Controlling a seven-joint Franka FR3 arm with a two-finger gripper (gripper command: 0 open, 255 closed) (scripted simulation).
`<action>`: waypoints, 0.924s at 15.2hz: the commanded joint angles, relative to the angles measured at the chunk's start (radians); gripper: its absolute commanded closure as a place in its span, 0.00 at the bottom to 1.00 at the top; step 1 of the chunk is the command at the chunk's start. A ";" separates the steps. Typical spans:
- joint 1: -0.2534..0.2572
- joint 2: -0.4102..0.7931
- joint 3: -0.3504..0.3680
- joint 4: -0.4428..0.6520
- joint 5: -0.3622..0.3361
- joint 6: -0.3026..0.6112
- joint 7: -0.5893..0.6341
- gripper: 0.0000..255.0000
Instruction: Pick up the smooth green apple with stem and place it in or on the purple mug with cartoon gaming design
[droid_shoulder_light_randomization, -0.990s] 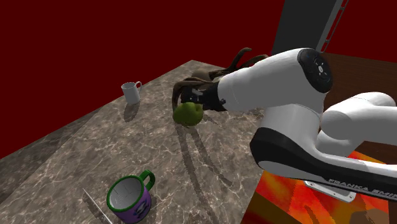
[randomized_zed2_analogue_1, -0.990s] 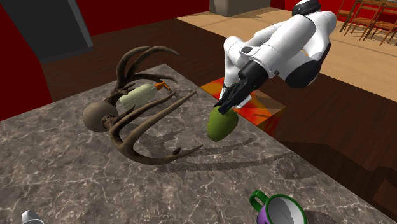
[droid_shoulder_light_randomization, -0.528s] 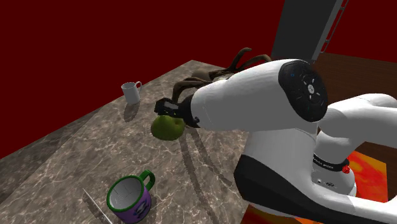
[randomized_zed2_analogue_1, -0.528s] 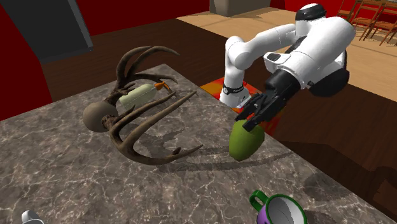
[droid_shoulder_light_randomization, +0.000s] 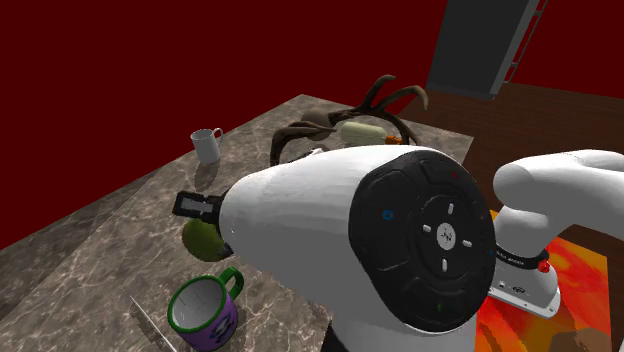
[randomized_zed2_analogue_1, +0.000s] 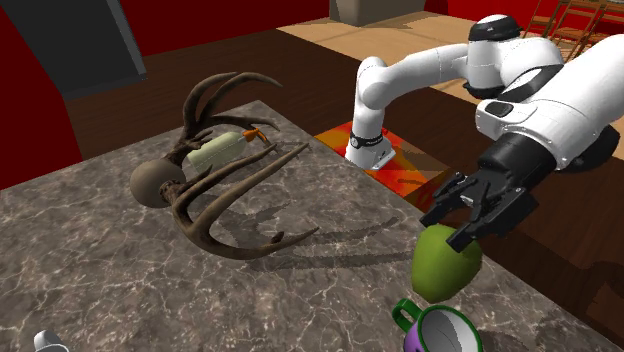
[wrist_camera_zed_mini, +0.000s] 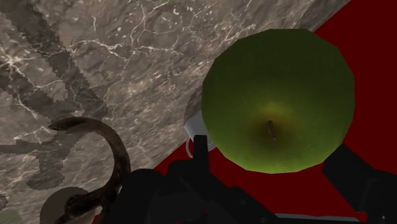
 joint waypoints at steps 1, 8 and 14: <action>-0.055 -0.001 0.015 0.108 -0.015 -0.048 0.040 1.00; -0.098 -0.028 0.064 0.176 -0.007 -0.058 0.092 1.00; -0.090 -0.056 0.106 0.139 0.020 -0.015 0.109 1.00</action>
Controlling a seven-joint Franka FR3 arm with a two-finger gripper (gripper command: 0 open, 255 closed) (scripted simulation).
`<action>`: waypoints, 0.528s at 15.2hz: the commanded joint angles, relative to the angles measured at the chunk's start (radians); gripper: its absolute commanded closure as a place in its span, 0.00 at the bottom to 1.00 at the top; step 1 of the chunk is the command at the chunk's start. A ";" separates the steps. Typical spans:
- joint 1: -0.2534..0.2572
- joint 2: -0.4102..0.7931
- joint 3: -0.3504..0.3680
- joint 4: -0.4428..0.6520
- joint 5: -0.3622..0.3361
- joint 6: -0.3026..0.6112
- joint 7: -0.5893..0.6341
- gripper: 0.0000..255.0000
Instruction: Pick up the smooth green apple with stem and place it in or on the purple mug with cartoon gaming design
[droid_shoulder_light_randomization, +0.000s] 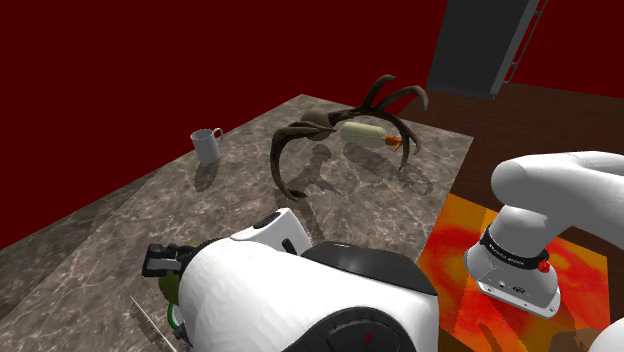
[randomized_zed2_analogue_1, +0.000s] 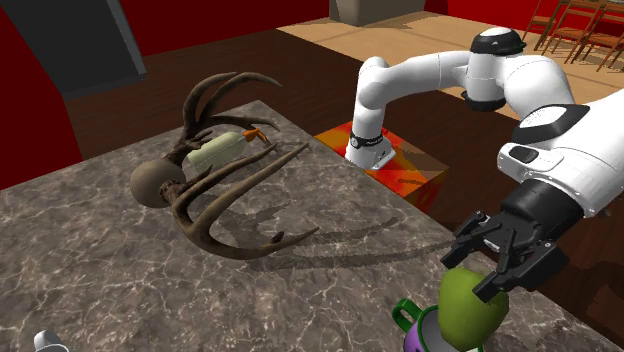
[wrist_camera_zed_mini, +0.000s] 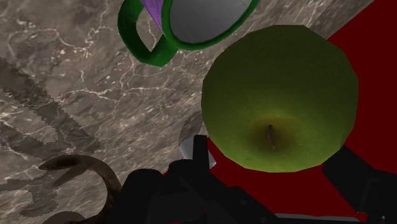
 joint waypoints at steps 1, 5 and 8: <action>0.004 -0.009 0.014 -0.013 0.009 0.014 0.006 1.00; 0.007 -0.028 0.043 -0.032 0.026 0.041 0.018 1.00; 0.008 -0.043 0.069 -0.046 0.041 0.063 0.029 1.00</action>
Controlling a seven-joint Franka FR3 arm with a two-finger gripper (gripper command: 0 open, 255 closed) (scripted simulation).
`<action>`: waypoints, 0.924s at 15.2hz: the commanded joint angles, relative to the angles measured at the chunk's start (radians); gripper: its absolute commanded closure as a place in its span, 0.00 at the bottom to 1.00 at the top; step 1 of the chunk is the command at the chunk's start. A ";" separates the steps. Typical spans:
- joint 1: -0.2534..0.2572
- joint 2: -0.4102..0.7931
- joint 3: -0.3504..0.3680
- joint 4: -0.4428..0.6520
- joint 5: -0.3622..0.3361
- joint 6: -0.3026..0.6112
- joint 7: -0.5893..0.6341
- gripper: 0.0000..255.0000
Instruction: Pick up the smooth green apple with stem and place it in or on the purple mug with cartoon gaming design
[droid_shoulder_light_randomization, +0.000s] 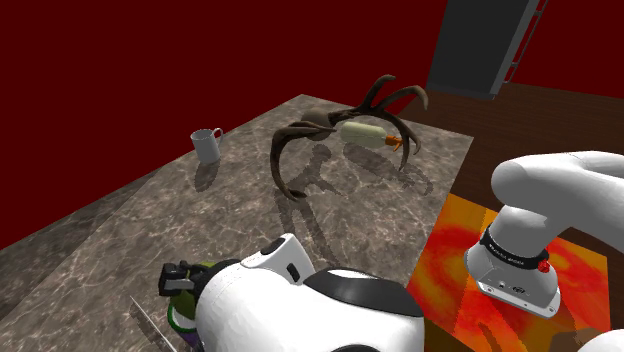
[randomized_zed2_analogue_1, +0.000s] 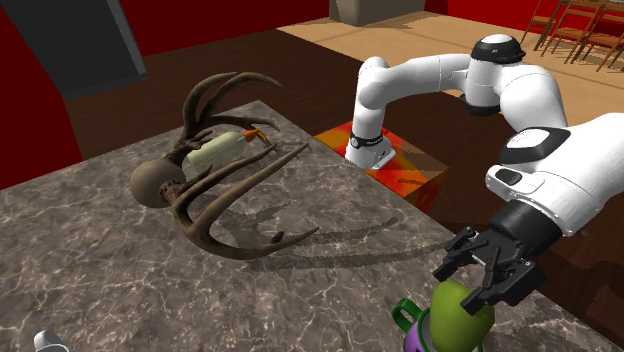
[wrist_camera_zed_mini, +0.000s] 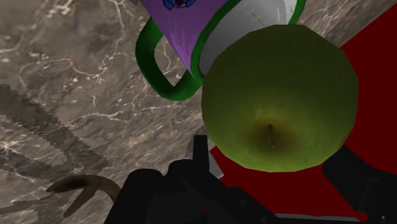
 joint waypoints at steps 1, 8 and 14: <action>0.001 -0.005 0.009 -0.007 0.006 0.009 0.003 1.00; 0.001 -0.005 0.009 -0.006 0.006 0.009 0.003 1.00; 0.001 -0.005 0.009 -0.006 0.006 0.009 0.003 0.00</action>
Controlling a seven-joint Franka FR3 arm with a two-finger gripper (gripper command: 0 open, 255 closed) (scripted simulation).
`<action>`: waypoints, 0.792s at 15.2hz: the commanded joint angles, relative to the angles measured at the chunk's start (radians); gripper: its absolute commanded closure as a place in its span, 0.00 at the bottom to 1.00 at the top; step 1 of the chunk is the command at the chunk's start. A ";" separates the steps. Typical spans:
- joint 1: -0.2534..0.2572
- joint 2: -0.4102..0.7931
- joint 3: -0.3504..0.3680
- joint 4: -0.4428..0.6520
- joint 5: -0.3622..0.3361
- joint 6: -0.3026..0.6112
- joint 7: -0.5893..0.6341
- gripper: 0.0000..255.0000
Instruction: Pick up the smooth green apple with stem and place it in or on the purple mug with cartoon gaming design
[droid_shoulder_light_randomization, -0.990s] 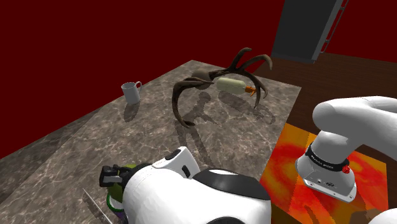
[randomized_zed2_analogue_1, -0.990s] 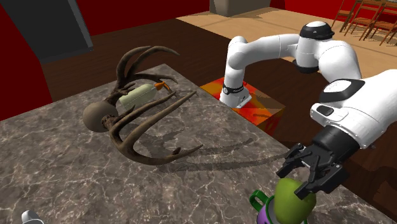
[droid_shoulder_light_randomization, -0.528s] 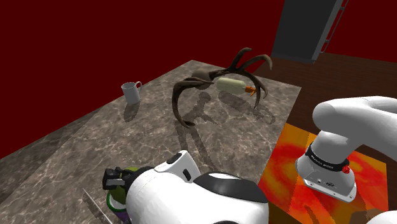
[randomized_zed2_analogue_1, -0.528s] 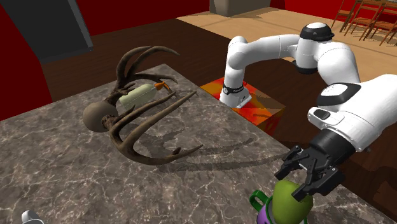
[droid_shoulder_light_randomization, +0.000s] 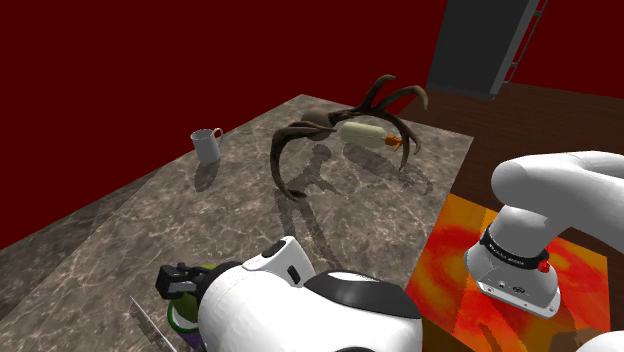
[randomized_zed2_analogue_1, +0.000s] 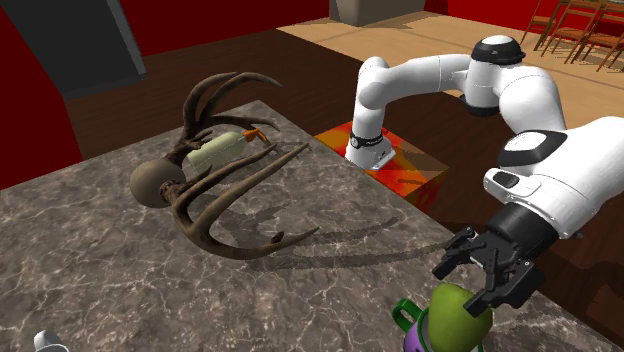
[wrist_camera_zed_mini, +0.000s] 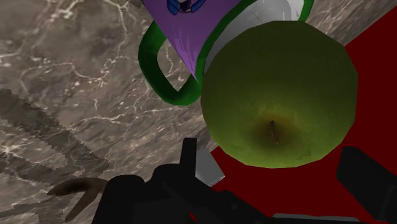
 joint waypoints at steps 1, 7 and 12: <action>0.024 0.001 -0.017 -0.004 -0.010 -0.022 0.006 0.00; 0.086 0.005 -0.065 -0.008 -0.039 -0.084 0.021 0.00; 0.086 0.005 -0.065 -0.008 -0.039 -0.084 0.021 0.00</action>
